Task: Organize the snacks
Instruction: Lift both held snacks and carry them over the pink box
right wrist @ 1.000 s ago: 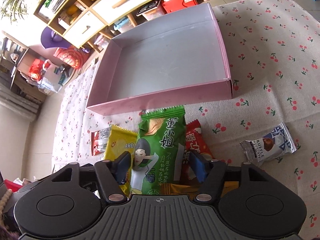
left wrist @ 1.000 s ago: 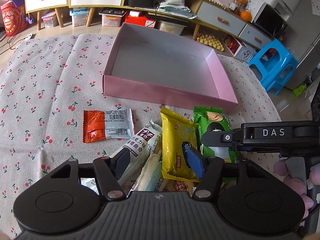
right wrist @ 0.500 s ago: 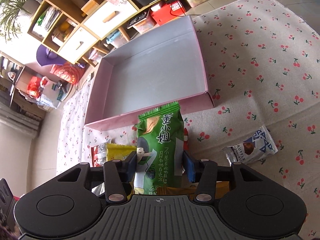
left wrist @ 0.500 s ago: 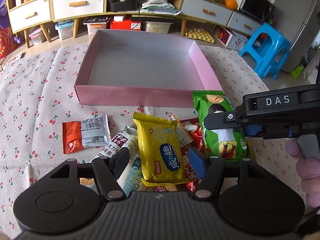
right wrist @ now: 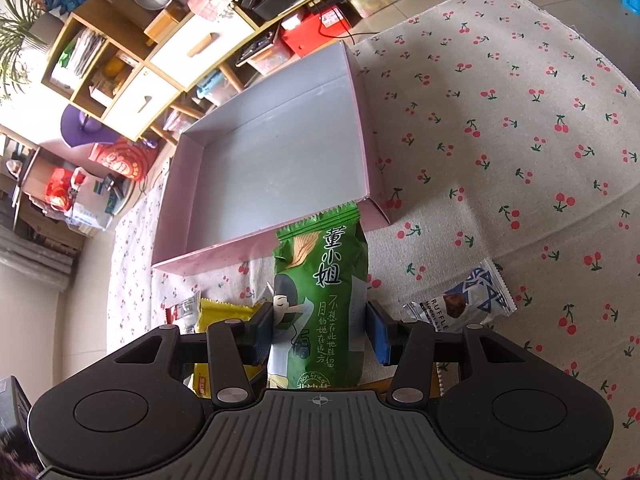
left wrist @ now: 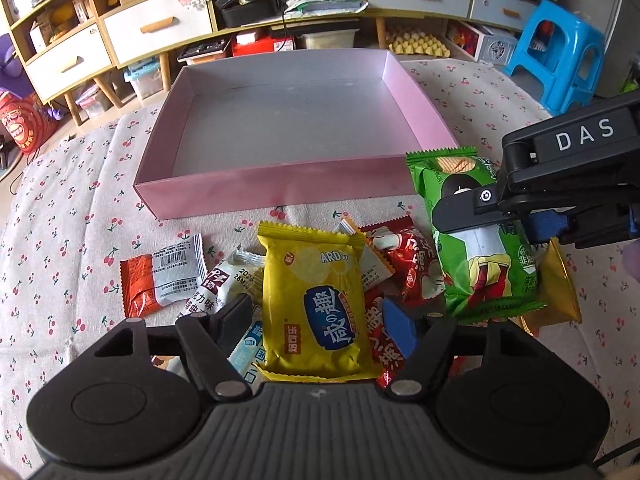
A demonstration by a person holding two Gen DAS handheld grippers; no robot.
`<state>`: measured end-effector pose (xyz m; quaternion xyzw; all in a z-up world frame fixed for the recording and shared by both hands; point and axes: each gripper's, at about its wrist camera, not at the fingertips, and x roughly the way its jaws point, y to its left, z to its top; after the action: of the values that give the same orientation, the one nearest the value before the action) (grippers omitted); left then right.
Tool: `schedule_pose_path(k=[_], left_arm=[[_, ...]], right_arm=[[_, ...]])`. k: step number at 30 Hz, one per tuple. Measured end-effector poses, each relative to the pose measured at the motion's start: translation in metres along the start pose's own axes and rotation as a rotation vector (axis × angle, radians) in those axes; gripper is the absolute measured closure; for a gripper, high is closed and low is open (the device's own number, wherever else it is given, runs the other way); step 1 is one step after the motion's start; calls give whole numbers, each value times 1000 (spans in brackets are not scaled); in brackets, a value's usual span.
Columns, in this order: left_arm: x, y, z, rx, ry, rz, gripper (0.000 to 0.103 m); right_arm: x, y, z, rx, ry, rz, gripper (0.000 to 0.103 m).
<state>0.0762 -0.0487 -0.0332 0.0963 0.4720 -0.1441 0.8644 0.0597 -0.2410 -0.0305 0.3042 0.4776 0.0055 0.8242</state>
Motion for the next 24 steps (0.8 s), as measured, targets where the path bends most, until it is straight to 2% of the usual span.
schedule_pose_path(k=[3,6,13,24], left_arm=[[1,9,1,-41,12,-10,55],[-1,19,0,-103,20,-51,57],[-11,38,2,-203,14,-166,59],[-25,59,12,-306,-62,-209,60]], right_arm=[[-1,1,0,-1,-1,3,55],[-2,1,1,1,-3,13,55],[-5,5,3,8,-9,53,55],[-11,16,13,60,-61,123,56]])
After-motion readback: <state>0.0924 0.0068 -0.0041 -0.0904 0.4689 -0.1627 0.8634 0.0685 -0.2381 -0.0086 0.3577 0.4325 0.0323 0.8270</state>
